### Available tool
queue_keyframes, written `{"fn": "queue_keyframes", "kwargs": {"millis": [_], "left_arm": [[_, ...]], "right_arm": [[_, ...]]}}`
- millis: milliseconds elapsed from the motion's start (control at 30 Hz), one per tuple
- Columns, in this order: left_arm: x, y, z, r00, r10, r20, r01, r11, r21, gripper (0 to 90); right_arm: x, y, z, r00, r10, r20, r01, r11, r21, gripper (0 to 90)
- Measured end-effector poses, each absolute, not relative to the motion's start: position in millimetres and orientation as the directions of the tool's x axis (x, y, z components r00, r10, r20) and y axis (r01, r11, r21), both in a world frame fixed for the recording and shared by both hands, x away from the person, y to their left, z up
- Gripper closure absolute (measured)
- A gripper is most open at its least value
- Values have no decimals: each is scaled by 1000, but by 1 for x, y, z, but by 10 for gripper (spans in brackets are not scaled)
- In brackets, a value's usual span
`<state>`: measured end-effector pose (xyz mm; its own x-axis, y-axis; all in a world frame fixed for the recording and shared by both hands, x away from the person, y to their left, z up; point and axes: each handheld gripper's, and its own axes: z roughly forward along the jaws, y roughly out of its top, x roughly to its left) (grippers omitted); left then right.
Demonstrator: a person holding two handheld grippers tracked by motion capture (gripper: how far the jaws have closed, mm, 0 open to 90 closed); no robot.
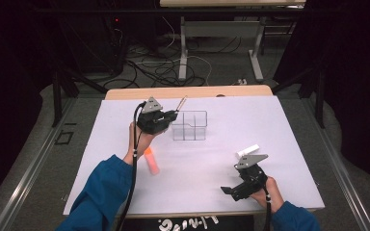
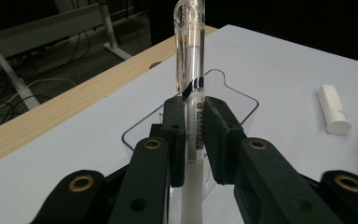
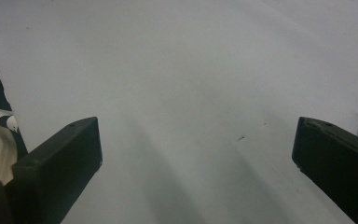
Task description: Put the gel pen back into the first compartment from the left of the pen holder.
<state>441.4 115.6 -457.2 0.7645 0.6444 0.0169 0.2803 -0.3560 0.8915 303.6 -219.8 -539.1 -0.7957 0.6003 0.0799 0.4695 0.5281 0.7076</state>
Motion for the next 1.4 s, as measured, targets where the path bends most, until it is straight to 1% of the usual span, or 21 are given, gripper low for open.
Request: {"fn": "queue_keyframes", "kwargs": {"millis": [700, 900, 1367, 1400], "left_arm": [[448, 103, -446, 768, 640, 31, 250, -345, 905, 797], [454, 103, -444, 758, 652, 12, 263, -322, 910, 797], [463, 102, -443, 743, 669, -4, 254, -276, 927, 797], [464, 101, -444, 742, 670, -16, 260, -266, 928, 796]], "right_arm": [[303, -220, -539, -798, 598, 79, 464, 525, 713, 10], [302, -219, -538, -800, 595, 75, 464, 534, 706, 10], [303, -220, -539, -797, 598, 85, 470, 527, 708, 10], [303, -219, -539, -796, 599, 86, 471, 524, 710, 10]]}}
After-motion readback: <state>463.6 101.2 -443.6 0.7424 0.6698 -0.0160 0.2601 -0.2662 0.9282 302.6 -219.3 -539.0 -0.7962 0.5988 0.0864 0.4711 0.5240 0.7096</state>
